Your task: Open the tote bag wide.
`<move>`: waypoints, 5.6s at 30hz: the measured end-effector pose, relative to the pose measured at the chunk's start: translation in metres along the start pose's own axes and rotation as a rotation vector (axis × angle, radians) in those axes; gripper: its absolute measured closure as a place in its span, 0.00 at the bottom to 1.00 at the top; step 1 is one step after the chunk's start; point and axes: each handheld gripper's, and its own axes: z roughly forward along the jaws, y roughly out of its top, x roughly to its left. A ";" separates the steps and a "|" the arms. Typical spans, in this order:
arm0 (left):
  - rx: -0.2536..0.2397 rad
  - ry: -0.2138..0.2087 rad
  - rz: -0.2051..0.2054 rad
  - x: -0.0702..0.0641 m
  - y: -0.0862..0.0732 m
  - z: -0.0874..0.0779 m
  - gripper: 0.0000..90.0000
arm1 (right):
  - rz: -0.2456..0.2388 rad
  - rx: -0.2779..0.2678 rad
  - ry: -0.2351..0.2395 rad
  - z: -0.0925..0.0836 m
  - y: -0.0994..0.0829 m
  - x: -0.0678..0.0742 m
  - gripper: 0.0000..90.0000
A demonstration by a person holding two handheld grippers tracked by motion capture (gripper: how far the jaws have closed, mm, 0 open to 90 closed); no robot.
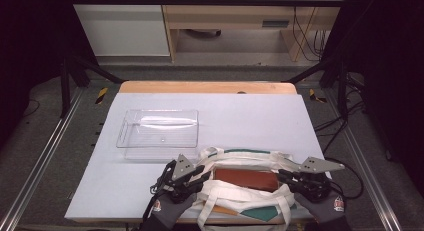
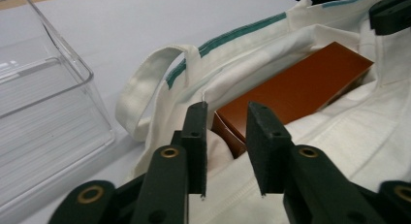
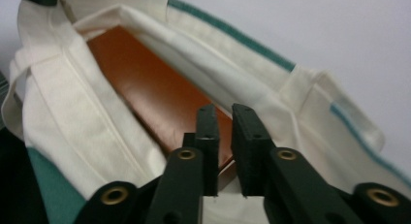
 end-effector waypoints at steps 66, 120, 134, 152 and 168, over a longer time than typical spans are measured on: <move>0.203 0.101 0.012 0.014 -0.014 0.048 0.96 | 0.037 0.167 -0.150 0.033 -0.024 -0.042 0.99; 0.027 0.148 -0.029 0.082 -0.049 -0.056 0.49 | -0.194 0.098 0.110 0.056 0.017 0.022 0.39; -0.015 0.115 -0.010 0.077 -0.037 -0.061 0.50 | -0.208 0.153 0.179 0.069 0.021 0.018 0.33; -0.007 -0.102 0.180 0.004 0.026 0.004 0.48 | 0.022 -0.108 -0.085 0.016 0.004 -0.016 0.33; 0.103 -0.225 0.291 -0.027 0.030 0.047 0.50 | 0.045 -0.127 -0.142 0.012 0.002 -0.018 0.33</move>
